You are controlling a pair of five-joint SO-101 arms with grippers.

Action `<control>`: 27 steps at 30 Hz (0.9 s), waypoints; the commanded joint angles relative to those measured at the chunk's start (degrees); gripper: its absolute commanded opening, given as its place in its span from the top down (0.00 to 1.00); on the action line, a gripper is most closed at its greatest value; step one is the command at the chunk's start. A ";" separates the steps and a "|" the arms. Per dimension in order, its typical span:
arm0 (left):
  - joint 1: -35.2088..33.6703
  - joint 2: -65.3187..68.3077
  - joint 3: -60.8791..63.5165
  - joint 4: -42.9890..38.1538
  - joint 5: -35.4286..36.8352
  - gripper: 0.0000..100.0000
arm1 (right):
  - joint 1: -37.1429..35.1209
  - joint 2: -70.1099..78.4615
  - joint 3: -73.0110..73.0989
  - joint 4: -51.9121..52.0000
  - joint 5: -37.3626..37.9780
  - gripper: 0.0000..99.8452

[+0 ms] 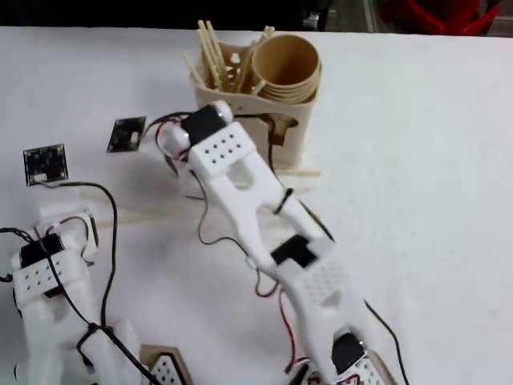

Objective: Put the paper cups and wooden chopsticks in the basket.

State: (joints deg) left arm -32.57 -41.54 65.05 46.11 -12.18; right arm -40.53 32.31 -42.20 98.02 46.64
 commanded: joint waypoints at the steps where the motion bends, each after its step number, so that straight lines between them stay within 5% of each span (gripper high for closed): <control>1: -0.48 -1.27 -0.26 -1.58 0.18 0.98 | 0.57 -10.86 3.60 0.31 -0.53 0.98; 12: -0.48 -1.27 -0.26 -1.58 0.18 0.98 | 0.57 -23.08 6.68 -0.40 -3.16 0.98; 27: -0.48 -1.27 -0.18 -2.46 0.18 0.98 | 2.24 -35.47 6.59 -20.18 -21.36 0.98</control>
State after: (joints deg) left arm -32.57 -41.54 65.23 44.53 -12.18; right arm -40.09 1.63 -34.81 82.64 29.14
